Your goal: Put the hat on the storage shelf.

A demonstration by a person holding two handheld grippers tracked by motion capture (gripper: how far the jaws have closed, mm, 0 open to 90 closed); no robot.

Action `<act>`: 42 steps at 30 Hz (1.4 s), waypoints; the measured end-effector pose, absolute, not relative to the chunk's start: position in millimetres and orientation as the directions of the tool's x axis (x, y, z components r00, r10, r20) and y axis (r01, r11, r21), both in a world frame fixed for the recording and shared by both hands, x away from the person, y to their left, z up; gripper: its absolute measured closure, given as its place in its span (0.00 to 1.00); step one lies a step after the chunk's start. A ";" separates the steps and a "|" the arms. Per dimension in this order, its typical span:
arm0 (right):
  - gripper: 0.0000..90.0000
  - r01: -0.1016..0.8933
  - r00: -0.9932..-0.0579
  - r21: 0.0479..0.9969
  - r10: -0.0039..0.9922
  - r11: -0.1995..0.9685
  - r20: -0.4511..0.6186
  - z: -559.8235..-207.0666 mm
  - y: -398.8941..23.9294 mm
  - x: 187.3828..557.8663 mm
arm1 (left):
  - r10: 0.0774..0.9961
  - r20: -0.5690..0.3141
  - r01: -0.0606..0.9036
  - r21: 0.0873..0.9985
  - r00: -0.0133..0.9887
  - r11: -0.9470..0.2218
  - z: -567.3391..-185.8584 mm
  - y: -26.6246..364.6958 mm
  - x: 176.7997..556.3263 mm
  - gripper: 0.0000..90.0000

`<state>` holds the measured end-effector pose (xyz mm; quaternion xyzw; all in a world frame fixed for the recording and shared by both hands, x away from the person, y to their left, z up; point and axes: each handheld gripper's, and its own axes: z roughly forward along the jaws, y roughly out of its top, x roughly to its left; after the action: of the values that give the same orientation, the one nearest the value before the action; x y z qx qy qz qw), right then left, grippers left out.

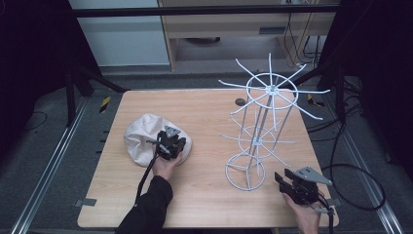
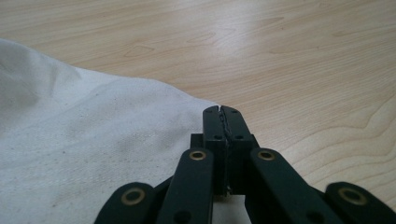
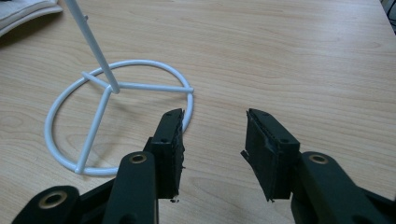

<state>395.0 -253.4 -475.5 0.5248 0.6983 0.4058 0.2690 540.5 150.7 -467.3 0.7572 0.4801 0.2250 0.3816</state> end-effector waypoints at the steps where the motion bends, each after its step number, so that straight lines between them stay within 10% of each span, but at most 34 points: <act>1: 0.63 0.518 -0.304 0.848 0.951 0.114 0.057 -475.3 -253.4 394.8 | 0.897 -0.021 0.555 0.792 0.442 -0.254 -467.6 151.7 540.1 0.99; 42: 0.62 0.518 -0.300 0.845 0.953 0.131 0.037 -476.8 -255.0 394.9 | 0.840 0.017 0.524 0.774 0.542 -0.354 -469.7 198.4 465.7 0.99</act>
<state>394.9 -255.0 -476.8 0.5250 0.7007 0.3988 0.2727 465.7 198.4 -469.7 0.7952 0.4290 0.2118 0.3726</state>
